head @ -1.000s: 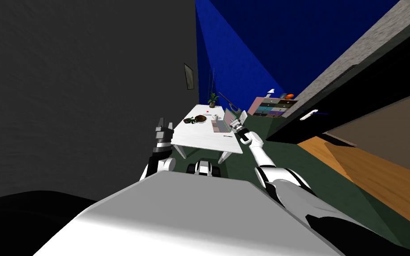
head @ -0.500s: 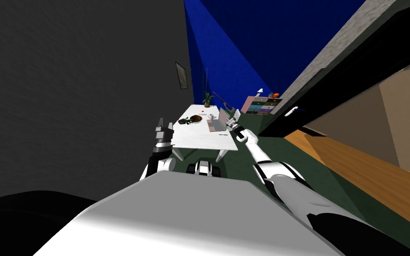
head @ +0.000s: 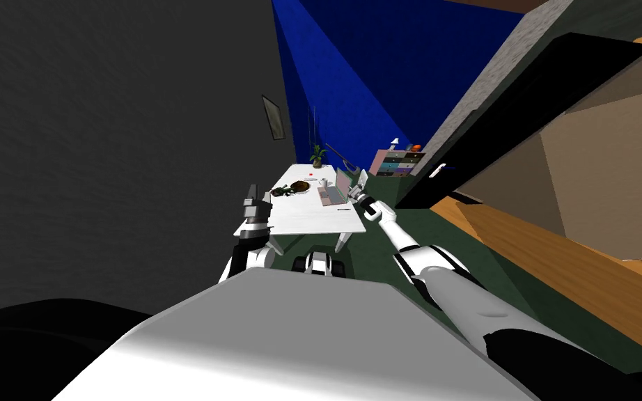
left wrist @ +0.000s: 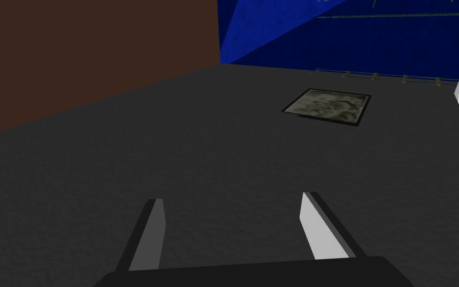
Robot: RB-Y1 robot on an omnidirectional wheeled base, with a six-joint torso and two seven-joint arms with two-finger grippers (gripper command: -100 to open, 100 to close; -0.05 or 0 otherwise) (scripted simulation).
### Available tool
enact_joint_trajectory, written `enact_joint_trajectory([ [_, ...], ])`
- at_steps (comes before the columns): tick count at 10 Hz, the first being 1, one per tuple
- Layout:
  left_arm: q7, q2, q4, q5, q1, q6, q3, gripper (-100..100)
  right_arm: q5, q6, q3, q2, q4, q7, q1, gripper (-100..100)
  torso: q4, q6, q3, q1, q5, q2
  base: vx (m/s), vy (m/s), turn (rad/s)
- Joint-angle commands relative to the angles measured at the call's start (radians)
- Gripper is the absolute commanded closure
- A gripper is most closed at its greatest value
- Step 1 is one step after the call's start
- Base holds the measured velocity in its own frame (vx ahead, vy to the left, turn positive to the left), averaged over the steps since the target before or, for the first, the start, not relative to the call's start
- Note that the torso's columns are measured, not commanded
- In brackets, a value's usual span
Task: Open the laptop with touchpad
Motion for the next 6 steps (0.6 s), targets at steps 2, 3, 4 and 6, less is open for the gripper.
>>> enact_joint_trajectory([
  [2,0.000,0.000,0.000,0.000,0.000,0.000,0.000,0,0.003,-0.012,0.039,-0.029,-0.002,-0.009,-0.022,-100,0.000,0.000,0.000,-0.004,-0.001,0.000,0.025,-0.117,0.180],
  [3,0.000,0.000,0.000,0.000,0.000,0.000,0.000,0,0.005,-0.017,0.052,-0.041,-0.004,-0.013,-0.030,-100,0.000,0.002,-0.001,-0.007,-0.002,-0.001,0.038,-0.177,0.098],
  [4,0.000,0.000,0.000,0.000,0.000,0.000,0.000,0,0.007,-0.023,0.069,-0.056,-0.005,-0.019,-0.041,-100,0.000,0.002,-0.001,-0.006,-0.002,-0.001,0.054,-0.195,0.123],
  [6,0.000,0.000,0.000,0.000,0.000,0.000,0.000,0,0.008,-0.025,0.075,-0.061,-0.005,-0.021,-0.045,-100,0.000,0.001,-0.001,0.001,0.000,-0.002,0.050,-0.113,0.119],
])
